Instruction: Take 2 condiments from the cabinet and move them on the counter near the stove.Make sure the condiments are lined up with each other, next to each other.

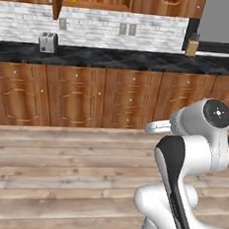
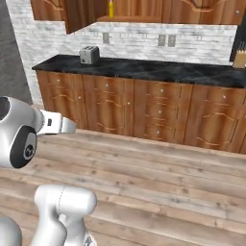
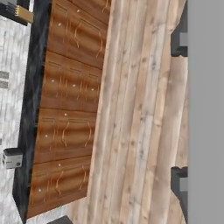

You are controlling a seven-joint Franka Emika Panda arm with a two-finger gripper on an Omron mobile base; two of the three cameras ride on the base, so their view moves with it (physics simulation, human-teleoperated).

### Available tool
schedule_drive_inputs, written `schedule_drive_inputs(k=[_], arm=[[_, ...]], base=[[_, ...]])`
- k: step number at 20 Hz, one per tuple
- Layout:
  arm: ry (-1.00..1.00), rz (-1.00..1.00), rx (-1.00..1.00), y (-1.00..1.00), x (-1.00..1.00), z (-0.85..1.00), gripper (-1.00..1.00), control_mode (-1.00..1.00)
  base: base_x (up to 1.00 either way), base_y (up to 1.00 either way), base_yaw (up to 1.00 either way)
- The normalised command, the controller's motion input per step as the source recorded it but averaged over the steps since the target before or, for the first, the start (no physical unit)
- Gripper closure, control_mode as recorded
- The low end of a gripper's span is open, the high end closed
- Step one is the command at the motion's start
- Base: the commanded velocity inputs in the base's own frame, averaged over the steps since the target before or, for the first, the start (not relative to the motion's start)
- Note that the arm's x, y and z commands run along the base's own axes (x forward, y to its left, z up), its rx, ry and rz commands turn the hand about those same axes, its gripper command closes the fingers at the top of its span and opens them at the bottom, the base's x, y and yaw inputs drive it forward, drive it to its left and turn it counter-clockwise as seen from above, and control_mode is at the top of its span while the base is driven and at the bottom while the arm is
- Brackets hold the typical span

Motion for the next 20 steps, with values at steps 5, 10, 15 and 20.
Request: schedule_drive_inputs(k=[5,10,15,20], arm=[[0.00,0.00,0.00,0.00,0.00,0.00,-1.00,1.00],[0.00,0.00,0.00,0.00,0.00,0.00,-1.00,1.00],[0.00,0.00,0.00,0.00,0.00,0.00,-1.00,1.00],[0.00,0.00,0.00,0.00,0.00,0.00,-1.00,1.00]], base=[[1.00,0.41,0.01],[1.00,0.27,0.02],[1.00,0.10,0.00],[1.00,0.35,0.00]])
